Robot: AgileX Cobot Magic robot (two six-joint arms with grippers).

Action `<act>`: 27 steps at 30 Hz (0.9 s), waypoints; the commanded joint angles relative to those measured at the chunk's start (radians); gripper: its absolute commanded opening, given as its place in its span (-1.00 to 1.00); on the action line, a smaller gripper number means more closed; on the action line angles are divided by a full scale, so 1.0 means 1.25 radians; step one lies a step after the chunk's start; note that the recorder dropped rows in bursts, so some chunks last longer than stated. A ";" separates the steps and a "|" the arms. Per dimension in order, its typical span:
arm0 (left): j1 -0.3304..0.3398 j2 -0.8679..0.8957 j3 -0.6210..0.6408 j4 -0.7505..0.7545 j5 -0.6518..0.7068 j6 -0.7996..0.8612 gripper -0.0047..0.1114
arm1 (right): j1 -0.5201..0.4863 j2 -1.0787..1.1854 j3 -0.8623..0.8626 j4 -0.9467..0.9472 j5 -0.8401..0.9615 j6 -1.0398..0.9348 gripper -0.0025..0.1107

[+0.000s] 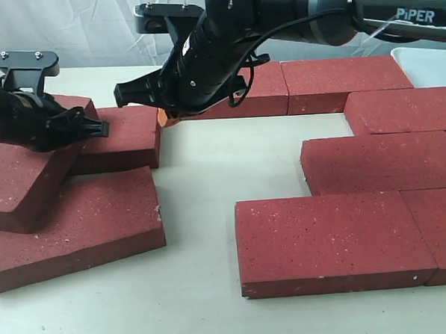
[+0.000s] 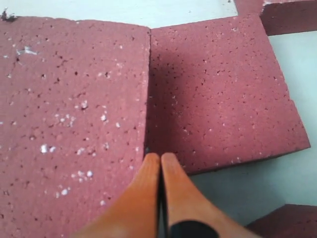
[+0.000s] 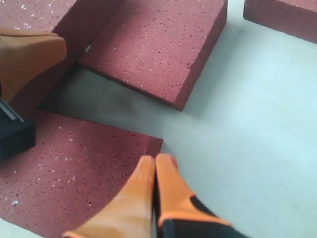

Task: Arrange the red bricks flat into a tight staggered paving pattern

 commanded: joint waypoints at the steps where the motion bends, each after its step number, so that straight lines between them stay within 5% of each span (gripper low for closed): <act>1: 0.025 -0.008 -0.001 0.006 0.024 -0.003 -0.92 | -0.004 -0.003 -0.001 -0.009 -0.020 0.002 -0.97; 27: 0.043 -0.152 -0.039 -0.040 0.105 -0.003 -0.92 | -0.004 0.158 -0.080 0.168 -0.212 0.000 -0.97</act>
